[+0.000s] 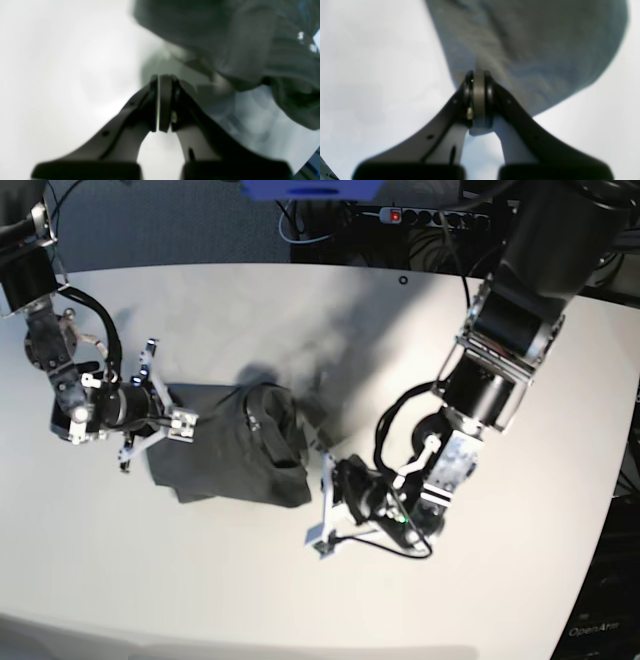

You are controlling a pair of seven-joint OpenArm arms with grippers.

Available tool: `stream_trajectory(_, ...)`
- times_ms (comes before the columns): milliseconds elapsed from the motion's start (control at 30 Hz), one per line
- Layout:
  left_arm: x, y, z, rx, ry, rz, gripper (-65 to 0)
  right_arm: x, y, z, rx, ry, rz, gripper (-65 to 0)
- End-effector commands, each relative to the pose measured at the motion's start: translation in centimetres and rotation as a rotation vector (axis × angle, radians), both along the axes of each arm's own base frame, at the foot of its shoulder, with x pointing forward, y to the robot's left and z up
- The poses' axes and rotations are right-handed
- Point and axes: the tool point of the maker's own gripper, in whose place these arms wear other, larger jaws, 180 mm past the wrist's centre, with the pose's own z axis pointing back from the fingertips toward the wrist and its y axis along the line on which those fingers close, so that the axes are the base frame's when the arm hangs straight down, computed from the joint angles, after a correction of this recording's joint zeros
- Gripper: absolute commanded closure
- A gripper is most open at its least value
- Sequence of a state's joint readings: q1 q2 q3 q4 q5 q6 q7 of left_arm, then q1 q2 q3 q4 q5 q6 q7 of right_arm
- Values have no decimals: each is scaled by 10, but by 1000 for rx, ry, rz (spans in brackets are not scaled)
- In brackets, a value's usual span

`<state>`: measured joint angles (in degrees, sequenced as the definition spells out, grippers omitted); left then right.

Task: Fold the T-shirt properly
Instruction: 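Hold the bundle with both grippers and pull the right gripper outward, stretching it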

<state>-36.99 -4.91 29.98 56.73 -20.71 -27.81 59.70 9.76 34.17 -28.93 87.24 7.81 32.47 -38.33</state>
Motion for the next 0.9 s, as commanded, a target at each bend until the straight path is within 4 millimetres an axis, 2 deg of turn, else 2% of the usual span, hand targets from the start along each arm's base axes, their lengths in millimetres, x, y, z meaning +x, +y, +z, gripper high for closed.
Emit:
stream_trajectory(0,9,-5,16,-18,-32,-10,-19,10,0,15,9,-46,4,0)
stream_trajectory(200,3,-7,7,-35,-20,-7,-19,9,-6,12,-35,-47,5,0)
stream_trajectory(367,-8,-18,-5,-49,15,-13,-19,5,-10,10,-43,-41,-2,0)
stream_trajectory(433,-7,-23,-7,-67,19,-8,-19,5,-17,16,-34,-61,-29,0)
stream_trajectory(667,-14,-36,-20,-96,57,1,-19,3,-20,40,-41,-118,-50,0)
stream_trajectory(867,-11,-39,-17,-119,40,3,-19,-8,-24,50,-42,-140,-60,0)
